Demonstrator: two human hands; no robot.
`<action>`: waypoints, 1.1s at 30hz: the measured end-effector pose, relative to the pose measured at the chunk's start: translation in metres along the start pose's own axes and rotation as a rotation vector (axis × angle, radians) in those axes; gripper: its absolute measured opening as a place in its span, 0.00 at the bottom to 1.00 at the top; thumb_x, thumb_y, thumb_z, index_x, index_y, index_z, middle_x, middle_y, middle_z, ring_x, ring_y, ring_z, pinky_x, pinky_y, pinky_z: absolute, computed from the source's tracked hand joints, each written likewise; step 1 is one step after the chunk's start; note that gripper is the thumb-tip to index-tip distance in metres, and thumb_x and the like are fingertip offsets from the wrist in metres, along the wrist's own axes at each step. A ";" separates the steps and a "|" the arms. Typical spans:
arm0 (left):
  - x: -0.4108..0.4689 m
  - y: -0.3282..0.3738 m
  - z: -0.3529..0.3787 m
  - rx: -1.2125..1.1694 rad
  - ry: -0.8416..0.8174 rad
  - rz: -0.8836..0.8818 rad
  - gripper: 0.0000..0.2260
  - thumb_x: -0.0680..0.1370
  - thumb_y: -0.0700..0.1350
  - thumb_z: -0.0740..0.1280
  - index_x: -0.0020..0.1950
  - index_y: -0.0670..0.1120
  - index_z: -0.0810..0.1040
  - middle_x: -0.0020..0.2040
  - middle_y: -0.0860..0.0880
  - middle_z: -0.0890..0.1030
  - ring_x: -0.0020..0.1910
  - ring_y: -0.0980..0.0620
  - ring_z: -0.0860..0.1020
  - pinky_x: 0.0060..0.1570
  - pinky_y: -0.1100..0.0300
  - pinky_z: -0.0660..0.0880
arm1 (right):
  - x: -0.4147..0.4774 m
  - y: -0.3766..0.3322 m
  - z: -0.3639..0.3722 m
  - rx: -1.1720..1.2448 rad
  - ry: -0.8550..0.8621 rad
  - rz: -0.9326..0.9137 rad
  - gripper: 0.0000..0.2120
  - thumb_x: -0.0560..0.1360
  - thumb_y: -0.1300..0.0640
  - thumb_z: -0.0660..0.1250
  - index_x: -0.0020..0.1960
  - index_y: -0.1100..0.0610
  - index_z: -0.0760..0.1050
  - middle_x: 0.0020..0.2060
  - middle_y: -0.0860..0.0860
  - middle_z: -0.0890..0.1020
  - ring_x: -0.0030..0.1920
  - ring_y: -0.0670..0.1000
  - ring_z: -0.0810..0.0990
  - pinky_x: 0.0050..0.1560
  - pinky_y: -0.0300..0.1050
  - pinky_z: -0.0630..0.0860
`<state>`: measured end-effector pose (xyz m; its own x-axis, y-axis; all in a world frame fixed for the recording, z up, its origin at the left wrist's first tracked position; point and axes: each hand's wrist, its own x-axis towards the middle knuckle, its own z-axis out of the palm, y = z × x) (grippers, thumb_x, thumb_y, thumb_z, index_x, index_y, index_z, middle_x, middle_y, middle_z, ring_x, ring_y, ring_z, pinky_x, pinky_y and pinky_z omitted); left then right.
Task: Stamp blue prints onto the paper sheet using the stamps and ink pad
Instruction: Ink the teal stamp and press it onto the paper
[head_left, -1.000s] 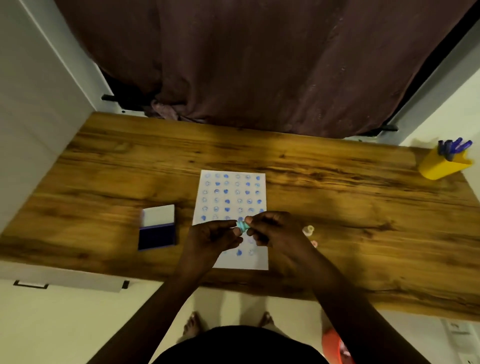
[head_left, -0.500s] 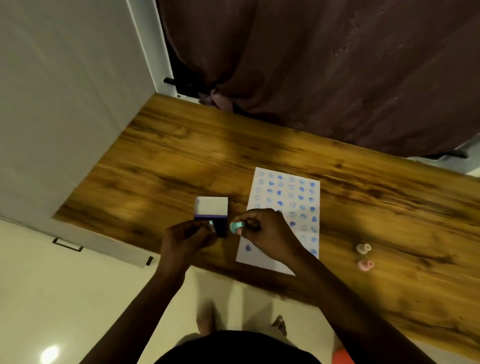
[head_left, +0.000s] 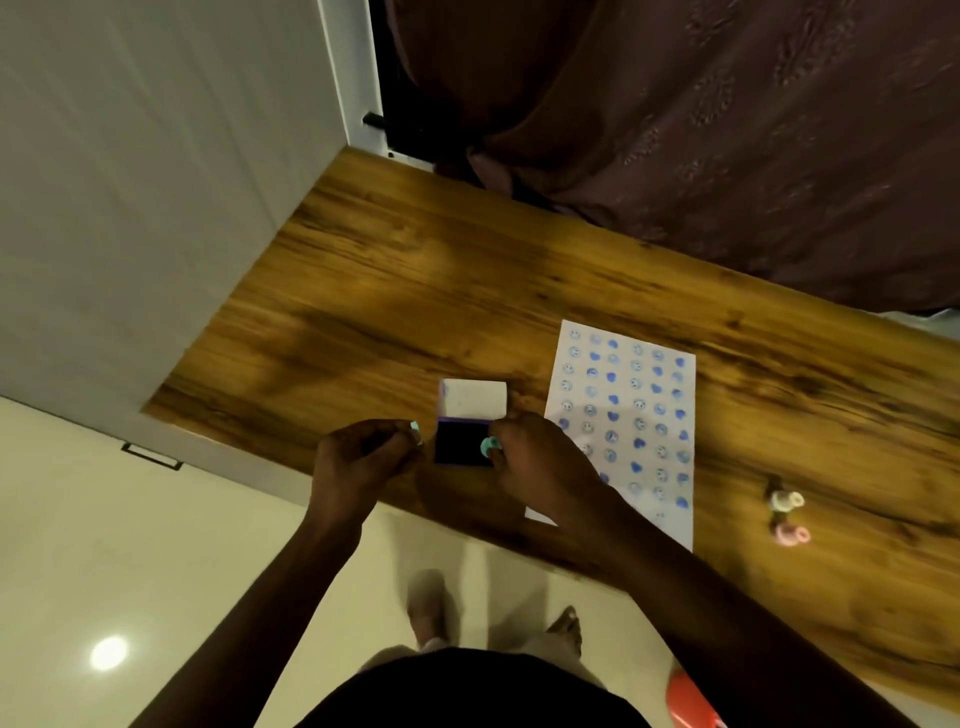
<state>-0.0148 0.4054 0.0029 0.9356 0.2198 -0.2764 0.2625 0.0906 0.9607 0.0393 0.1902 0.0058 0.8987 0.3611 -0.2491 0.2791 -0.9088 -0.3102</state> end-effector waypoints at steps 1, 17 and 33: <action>0.002 -0.001 0.000 0.006 -0.010 0.001 0.04 0.79 0.39 0.73 0.49 0.39 0.86 0.44 0.39 0.87 0.48 0.35 0.85 0.48 0.47 0.83 | 0.000 -0.001 0.003 -0.043 -0.016 0.002 0.15 0.83 0.50 0.65 0.67 0.56 0.77 0.64 0.54 0.83 0.63 0.54 0.82 0.69 0.44 0.75; 0.008 0.009 0.022 -0.001 -0.078 -0.006 0.05 0.78 0.39 0.73 0.52 0.40 0.87 0.47 0.42 0.89 0.50 0.38 0.87 0.49 0.47 0.85 | -0.001 -0.013 0.005 -0.129 -0.072 0.040 0.08 0.82 0.58 0.66 0.60 0.58 0.79 0.56 0.57 0.83 0.58 0.59 0.84 0.58 0.52 0.78; -0.003 0.004 0.100 0.014 -0.234 -0.103 0.04 0.76 0.38 0.75 0.49 0.39 0.87 0.47 0.37 0.88 0.47 0.39 0.87 0.53 0.47 0.84 | -0.097 0.086 -0.032 0.770 0.337 0.514 0.10 0.74 0.47 0.77 0.48 0.54 0.87 0.38 0.49 0.88 0.41 0.48 0.87 0.50 0.48 0.83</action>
<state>0.0073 0.3080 0.0106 0.9325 -0.0209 -0.3606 0.3610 0.0871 0.9285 -0.0132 0.0699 0.0326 0.9317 -0.2271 -0.2833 -0.3616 -0.5104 -0.7802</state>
